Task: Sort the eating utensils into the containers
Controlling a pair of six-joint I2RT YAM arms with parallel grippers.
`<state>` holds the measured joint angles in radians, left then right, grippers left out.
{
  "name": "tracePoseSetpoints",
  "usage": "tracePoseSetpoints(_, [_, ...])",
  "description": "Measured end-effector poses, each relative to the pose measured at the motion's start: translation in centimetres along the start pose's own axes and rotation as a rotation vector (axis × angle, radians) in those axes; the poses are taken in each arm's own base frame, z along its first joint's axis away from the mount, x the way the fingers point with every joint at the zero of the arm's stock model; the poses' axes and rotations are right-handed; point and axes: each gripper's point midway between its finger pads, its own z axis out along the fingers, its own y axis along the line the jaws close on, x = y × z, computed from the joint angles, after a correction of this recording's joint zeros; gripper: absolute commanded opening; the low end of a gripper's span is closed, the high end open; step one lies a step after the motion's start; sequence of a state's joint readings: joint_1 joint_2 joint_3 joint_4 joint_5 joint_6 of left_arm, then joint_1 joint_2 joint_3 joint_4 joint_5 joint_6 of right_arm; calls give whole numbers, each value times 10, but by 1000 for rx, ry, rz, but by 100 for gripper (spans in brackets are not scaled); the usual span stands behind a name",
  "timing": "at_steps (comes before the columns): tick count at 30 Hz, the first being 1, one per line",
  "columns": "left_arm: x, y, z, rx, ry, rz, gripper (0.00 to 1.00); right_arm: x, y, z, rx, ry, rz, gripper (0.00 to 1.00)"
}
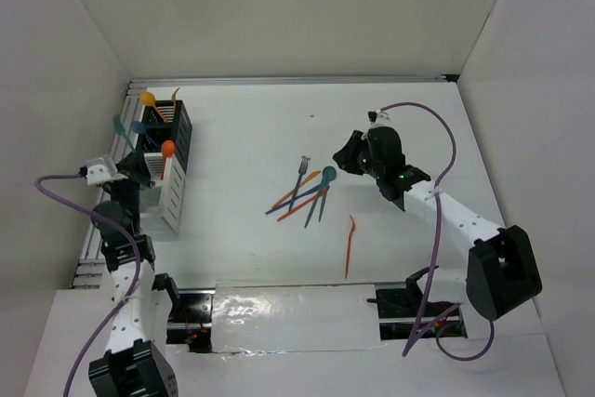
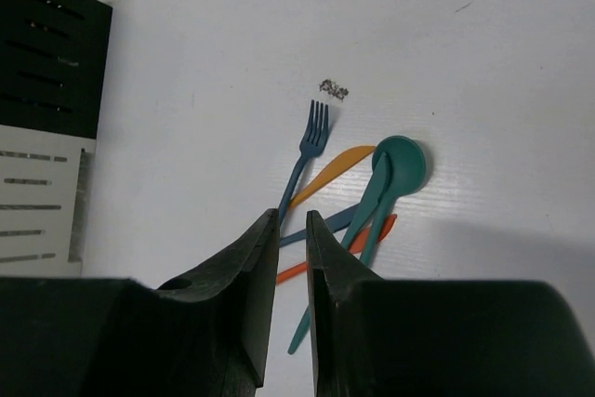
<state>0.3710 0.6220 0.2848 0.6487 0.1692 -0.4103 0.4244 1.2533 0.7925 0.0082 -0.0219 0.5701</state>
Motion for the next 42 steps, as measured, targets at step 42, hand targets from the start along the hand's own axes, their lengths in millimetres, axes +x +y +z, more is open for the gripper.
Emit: tracePoseSetpoints(42, [-22, 35, -39, -252, -322, 99, 15, -8, -5, 0, -75, -11, 13, 26])
